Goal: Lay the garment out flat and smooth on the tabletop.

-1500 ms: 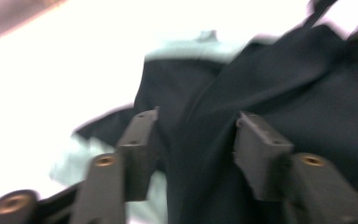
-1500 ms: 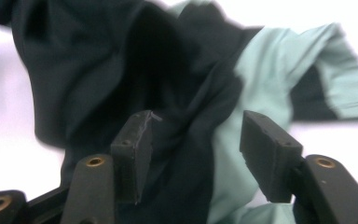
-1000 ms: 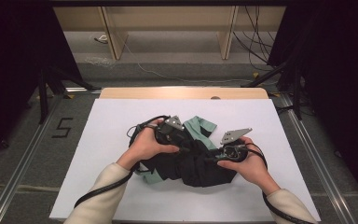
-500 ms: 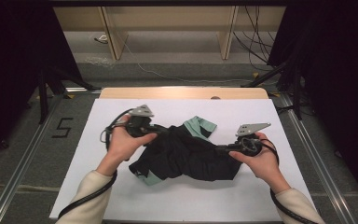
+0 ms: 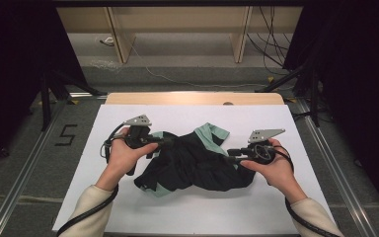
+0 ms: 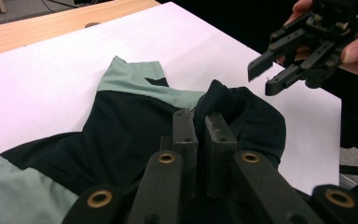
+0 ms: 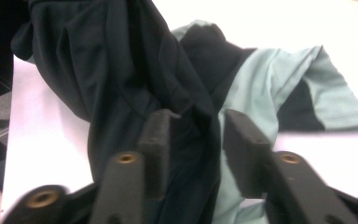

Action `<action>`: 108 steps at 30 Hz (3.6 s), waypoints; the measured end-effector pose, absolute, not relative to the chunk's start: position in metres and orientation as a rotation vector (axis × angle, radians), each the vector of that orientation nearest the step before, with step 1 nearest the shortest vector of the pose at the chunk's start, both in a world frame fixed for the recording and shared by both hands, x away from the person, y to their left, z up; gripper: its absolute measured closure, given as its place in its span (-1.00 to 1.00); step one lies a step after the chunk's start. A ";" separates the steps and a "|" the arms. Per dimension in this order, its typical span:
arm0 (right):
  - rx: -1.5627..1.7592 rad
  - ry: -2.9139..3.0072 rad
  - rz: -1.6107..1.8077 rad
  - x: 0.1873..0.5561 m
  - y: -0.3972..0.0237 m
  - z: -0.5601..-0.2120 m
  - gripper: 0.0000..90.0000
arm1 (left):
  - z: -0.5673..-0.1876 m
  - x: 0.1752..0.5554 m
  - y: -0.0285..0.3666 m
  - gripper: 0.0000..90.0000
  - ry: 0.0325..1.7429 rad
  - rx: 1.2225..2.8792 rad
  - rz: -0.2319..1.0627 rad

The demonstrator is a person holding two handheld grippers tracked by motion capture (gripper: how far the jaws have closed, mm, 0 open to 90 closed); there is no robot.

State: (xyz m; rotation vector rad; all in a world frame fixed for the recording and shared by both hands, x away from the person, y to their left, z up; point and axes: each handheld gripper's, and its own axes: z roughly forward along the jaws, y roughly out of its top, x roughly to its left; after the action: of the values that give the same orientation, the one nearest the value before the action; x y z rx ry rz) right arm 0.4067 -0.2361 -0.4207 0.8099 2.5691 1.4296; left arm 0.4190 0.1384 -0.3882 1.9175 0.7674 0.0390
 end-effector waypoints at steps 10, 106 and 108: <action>0.627 2.608 1.394 0.423 -0.193 -0.423 0.01 | -0.385 0.414 0.125 0.86 0.716 1.957 0.061; 0.728 2.648 1.377 0.403 -0.191 -0.431 0.91 | -0.392 0.420 0.185 0.02 0.972 1.831 -0.027; 0.731 2.650 1.372 0.403 -0.191 -0.432 0.91 | -0.397 0.420 0.179 0.02 0.949 1.898 -0.077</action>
State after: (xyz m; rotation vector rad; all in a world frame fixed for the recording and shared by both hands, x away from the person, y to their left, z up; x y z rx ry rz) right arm 0.4025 -0.1908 -0.4321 0.7312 2.6503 1.3722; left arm 0.4195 0.1787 -0.3968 1.8983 0.9485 -0.0766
